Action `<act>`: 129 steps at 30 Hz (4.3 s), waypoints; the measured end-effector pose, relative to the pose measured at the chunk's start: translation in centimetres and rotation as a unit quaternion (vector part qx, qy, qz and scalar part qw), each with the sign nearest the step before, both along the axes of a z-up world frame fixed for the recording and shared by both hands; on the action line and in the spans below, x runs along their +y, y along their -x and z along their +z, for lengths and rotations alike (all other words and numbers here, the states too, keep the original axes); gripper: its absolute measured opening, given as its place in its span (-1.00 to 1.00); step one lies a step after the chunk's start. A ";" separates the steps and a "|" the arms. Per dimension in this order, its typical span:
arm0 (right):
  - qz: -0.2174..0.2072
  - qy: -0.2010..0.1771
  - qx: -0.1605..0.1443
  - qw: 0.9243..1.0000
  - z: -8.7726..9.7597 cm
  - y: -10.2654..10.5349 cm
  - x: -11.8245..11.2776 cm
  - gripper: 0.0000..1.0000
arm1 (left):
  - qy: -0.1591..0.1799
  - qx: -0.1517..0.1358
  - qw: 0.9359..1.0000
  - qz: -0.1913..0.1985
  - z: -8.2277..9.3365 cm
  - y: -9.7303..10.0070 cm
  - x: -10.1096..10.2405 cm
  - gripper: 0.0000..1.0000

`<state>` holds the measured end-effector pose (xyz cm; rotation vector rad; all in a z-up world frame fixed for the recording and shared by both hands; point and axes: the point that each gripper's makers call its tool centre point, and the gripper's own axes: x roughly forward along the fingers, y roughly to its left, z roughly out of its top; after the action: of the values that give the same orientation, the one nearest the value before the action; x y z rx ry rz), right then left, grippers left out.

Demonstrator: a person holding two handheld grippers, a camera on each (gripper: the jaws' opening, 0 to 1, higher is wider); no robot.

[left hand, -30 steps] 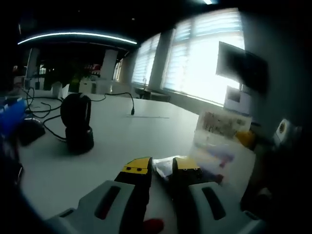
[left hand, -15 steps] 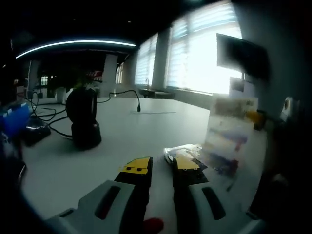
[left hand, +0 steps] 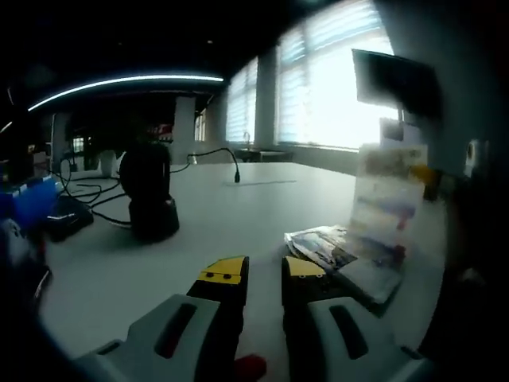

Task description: Clip sheet goods on table flip sheet goods clip sheet goods scan sheet goods put sheet goods back to table

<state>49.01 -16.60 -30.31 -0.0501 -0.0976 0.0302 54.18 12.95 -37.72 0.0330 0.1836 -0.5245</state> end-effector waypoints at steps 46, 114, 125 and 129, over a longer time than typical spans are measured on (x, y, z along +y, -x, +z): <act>-0.050 -0.149 0.018 0.987 -2.8 -0.9 -6.0 -1.00 | -0.029 -0.063 0.997 0.014 0.6 -1.4 0.9 -0.82; -0.120 -0.068 0.102 0.985 -9.0 -0.6 -8.2 -1.00 | -0.060 -0.052 0.996 0.051 -1.2 -2.3 2.3 -0.81; -0.131 -0.046 0.103 0.985 -8.9 -0.3 -8.7 -0.87 | -0.055 -0.049 0.996 0.049 -1.2 -2.1 2.2 -0.81; -0.140 -0.043 0.102 0.984 -8.8 0.1 -9.4 -0.83 | -0.049 -0.047 0.996 0.048 -1.2 -1.9 2.2 -0.81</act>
<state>48.91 -26.01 -39.07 0.0252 0.1134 -0.2502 56.11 15.15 -38.89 0.1446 0.1178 -0.4160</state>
